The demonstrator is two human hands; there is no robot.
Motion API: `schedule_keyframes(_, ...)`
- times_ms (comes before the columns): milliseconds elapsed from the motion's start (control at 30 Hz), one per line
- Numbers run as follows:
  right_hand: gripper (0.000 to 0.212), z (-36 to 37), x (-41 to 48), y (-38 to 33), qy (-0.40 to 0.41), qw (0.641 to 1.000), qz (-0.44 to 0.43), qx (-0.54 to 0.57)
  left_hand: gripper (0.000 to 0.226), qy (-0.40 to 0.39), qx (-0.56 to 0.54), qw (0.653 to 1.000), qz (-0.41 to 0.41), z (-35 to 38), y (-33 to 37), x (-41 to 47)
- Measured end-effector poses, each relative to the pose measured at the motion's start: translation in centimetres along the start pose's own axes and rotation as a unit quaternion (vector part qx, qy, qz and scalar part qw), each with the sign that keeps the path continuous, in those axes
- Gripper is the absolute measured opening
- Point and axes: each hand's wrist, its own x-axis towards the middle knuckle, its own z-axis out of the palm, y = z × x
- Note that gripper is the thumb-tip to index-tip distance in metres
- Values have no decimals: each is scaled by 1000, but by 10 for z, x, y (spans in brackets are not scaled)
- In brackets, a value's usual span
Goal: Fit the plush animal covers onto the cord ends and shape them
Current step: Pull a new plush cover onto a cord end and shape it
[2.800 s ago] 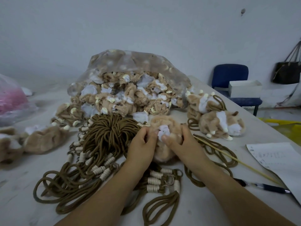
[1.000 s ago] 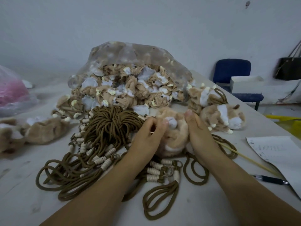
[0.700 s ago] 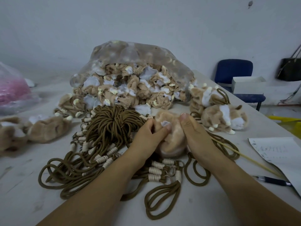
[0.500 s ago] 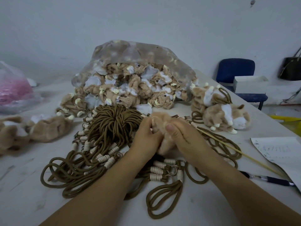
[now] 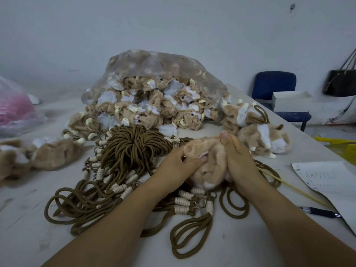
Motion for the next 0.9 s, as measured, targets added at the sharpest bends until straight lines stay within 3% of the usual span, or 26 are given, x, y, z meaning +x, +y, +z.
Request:
schedule_keyframes(133,48,3,0,1,-43,997,-4,-58,18,22,22,999,31,0,-1,2)
schedule_keyframes(267,27,10,2,9,-154,985,-17,-74,20,28,17,999,26,-1,0,1)
schedule_keyframes(467,18,2,3,12,-143,987,-19,-72,24,21,-25,997,-63,-6,-3,-1)
schedule_keyframes(533,10,5,3,7,-128,978,-55,-158,28,34,-6,998,-48,-3,-3,-2)
schedule_keyframes(600,3,11,7,4,-131,938,-95,-306,27,51,47,998,-2,1,-1,-4)
schedule_keyframes(667,20,16,10,-1,-130,901,-84,-406,20,55,112,989,74,6,3,-5)
schedule_keyframes(700,26,15,11,-2,-123,902,-65,-408,20,54,128,984,108,7,6,-4)
schedule_keyframes(767,20,8,8,-5,-117,946,-39,-300,22,47,121,982,136,8,9,-2)
schedule_keyframes(833,18,0,2,-7,-121,977,-45,-171,35,24,85,991,102,7,8,-1)
schedule_keyframes(900,11,-7,-1,-6,-138,982,-55,-120,34,27,72,996,44,6,3,-2)
